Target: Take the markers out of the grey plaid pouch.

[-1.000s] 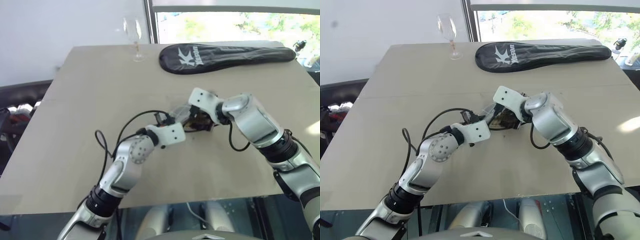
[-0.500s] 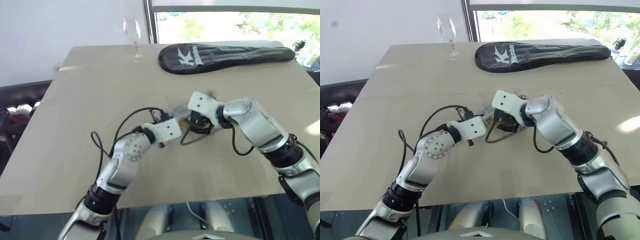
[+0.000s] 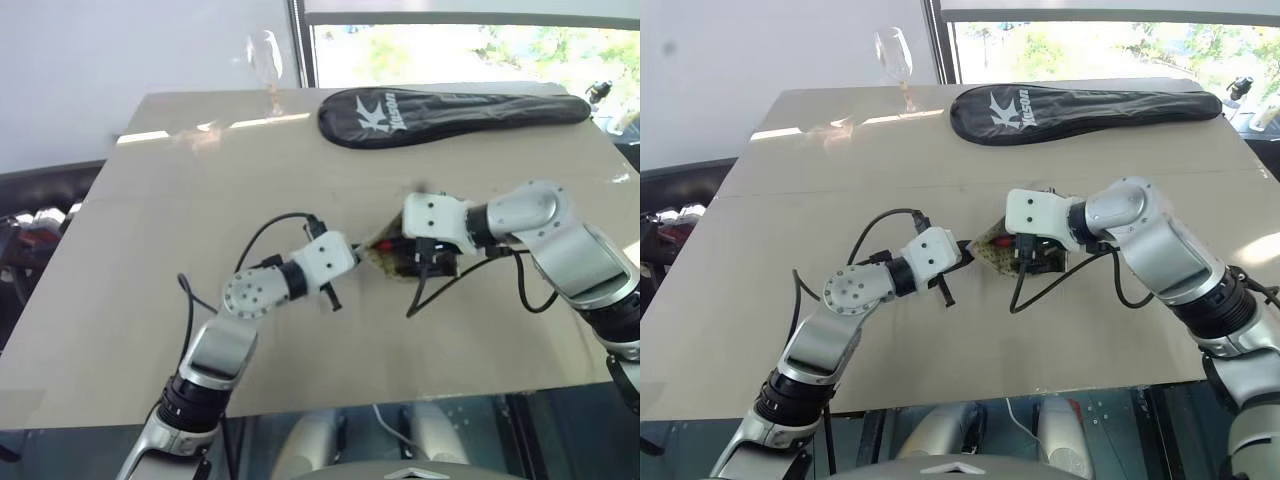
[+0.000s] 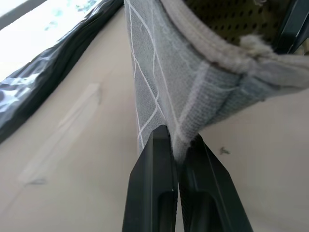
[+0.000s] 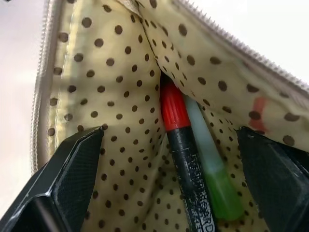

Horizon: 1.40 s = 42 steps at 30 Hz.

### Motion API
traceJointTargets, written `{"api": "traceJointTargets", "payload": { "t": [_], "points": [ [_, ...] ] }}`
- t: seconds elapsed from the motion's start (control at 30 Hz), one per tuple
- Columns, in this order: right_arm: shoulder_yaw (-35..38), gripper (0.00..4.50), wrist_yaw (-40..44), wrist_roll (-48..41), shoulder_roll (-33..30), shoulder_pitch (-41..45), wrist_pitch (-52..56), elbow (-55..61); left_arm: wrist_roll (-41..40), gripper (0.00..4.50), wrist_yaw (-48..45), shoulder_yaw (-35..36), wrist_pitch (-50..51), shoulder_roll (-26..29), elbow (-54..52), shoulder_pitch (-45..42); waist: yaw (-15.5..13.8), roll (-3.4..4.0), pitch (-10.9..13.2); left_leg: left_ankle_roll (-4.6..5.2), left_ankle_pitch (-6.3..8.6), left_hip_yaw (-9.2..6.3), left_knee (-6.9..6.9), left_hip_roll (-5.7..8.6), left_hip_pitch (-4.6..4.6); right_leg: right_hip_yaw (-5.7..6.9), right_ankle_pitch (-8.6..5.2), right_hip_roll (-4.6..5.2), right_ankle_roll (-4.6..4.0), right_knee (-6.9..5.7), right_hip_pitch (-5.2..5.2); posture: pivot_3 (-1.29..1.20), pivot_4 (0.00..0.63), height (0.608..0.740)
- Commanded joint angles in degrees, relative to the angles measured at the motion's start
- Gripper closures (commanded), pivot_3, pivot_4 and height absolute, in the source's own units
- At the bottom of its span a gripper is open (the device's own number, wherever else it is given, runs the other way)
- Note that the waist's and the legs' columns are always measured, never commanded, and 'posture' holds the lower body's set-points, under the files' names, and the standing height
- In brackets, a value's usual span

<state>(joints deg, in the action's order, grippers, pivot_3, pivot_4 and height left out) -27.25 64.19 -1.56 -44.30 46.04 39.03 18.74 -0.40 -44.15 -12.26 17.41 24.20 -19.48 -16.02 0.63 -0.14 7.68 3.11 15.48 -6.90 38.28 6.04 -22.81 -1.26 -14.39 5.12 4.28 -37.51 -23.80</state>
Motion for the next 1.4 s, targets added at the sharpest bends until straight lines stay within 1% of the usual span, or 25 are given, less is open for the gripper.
{"api": "traceJointTargets", "payload": {
  "t": [0.03,0.2,0.23,0.33,0.4,0.47,0.53,0.57,0.6,0.73,0.9,1.03,1.13,1.23,1.4],
  "points": [
    [-1.8,0.0,0.7,3.7,-0.9,0.7,-5.2,-3.0,-4.5,4.44,-1.6,1.5,1.0,0.2,-1.7,-1.8,0.0,0.0,0.0,0.0,0.0,0.0,0.0,0.0,0.0,0.0,0.0,0.0,0.0,0.0,0.01,0.0,0.15,0.74],
    [-5.1,0.0,-0.5,9.2,0.3,-0.7,-12.2,-10.5,-7.4,4.44,-2.7,1.3,3.0,-0.1,-1.2,-3.2,0.0,-0.01,0.0,0.0,0.0,0.0,0.0,0.01,0.0,0.0,0.0,0.0,0.0,0.01,0.0,0.0,0.15,0.74],
    [-5.7,0.25,-0.8,10.4,0.6,-1.1,-13.7,-12.1,-8.0,4.49,-2.8,1.3,3.6,-0.3,-1.5,-3.3,0.0,-0.01,0.0,0.0,0.0,0.0,0.0,0.01,0.0,0.0,0.0,0.0,0.0,0.02,0.0,0.0,0.15,0.74],
    [-6.2,1.03,-2.0,12.8,1.7,-2.0,-17.1,-16.1,-9.7,4.5,-2.8,1.5,5.2,-0.7,-2.1,-3.6,0.0,-0.01,0.0,-0.01,-0.01,0.01,0.0,0.01,0.0,-0.01,0.0,-0.01,0.0,0.01,0.0,0.0,0.15,0.74],
    [-6.1,1.92,-2.2,14.1,1.9,-2.6,-18.5,-17.5,-9.8,4.5,-2.8,1.4,5.3,-0.4,-2.2,-3.5,0.0,-0.01,0.0,-0.01,-0.01,0.0,0.0,0.01,0.0,-0.01,0.0,-0.02,0.0,0.01,0.0,0.0,0.15,0.74],
    [-5.8,2.68,-2.1,14.9,2.2,-3.2,-19.3,-17.9,-9.9,4.5,-2.8,1.1,5.3,0.0,-2.2,-3.3,0.0,-0.01,0.0,-0.01,-0.01,0.0,0.0,0.01,0.01,-0.01,0.0,-0.02,0.0,0.0,0.0,0.0,0.15,0.74],
    [-5.3,3.68,-1.9,15.4,2.4,-3.7,-19.7,-17.9,-10.0,4.5,-2.7,1.0,5.2,0.1,-2.1,-3.2,0.0,-0.02,0.0,-0.01,-0.01,0.01,0.0,0.01,0.02,-0.01,0.0,-0.02,0.0,0.0,0.01,0.0,0.15,0.74],
    [-5.0,4.07,-1.8,15.6,2.6,-4.0,-19.7,-17.8,-10.0,4.5,-2.6,0.9,5.2,0.2,-1.9,-3.3,0.0,-0.02,0.0,-0.01,-0.01,0.0,0.0,0.01,0.03,-0.01,0.0,-0.02,0.0,0.0,0.02,0.0,0.15,0.74],
    [-4.5,4.13,-1.8,15.5,2.8,-4.1,-19.6,-17.5,-9.5,4.5,-2.6,0.7,4.9,0.4,-1.6,-3.4,0.0,-0.02,0.0,-0.01,-0.01,0.0,0.01,0.01,0.05,0.0,0.0,-0.03,0.0,0.0,0.03,0.0,0.15,0.74],
    [-0.8,4.13,-1.4,13.2,3.6,-4.1,-17.6,-13.9,-6.2,4.5,-1.8,-0.4,2.8,1.7,1.0,-3.9,0.0,-0.02,0.0,-0.01,-0.01,0.0,0.01,0.01,0.05,-0.01,0.0,-0.03,0.0,-0.01,0.03,0.0,0.15,0.74],
    [3.7,4.13,-0.1,10.3,2.4,-4.3,-14.7,-8.1,-0.6,4.5,-0.2,-2.2,-1.6,4.4,4.9,-4.2,-0.1,-0.02,0.0,-0.01,-0.01,0.0,0.01,0.01,0.04,-0.01,0.0,-0.02,0.0,0.01,0.03,0.0,0.15,0.74],
    [7.2,4.13,-0.9,8.7,1.1,-4.9,-16.5,-5.7,3.3,4.5,1.6,-2.8,-4.4,5.2,8.3,-4.8,-0.1,-0.02,0.0,-0.01,-0.01,-0.01,0.0,0.02,0.03,0.0,0.0,-0.02,0.0,0.02,0.03,0.0,0.15,0.74],
    [9.3,4.13,-1.4,7.0,1.4,-5.6,-17.4,-4.5,4.4,4.5,1.8,-2.9,-5.6,5.3,9.0,-4.6,-0.1,-0.02,0.0,-0.01,-0.01,0.0,0.0,0.02,0.04,-0.02,0.0,-0.02,0.0,0.01,0.03,0.0,0.15,0.74],
    [11.4,4.13,-1.3,3.6,2.6,-6.8,-20.2,-3.0,4.5,4.5,1.9,-2.8,-5.9,5.0,9.1,-4.4,-0.1,-0.02,0.0,-0.01,-0.01,0.0,-0.01,0.01,0.04,-0.03,0.0,-0.01,0.0,0.01,0.02,0.0,0.15,0.74],
    [16.7,4.13,-3.1,-2.0,4.3,-5.9,-16.3,-1.2,4.8,4.5,2.3,-2.4,-5.9,5.2,9.1,-4.2,0.0,-0.02,0.0,-0.01,-0.01,0.0,0.0,0.01,0.04,-0.03,0.0,-0.02,0.0,-0.02,0.02,0.0,0.15,0.74]
  ]
}}
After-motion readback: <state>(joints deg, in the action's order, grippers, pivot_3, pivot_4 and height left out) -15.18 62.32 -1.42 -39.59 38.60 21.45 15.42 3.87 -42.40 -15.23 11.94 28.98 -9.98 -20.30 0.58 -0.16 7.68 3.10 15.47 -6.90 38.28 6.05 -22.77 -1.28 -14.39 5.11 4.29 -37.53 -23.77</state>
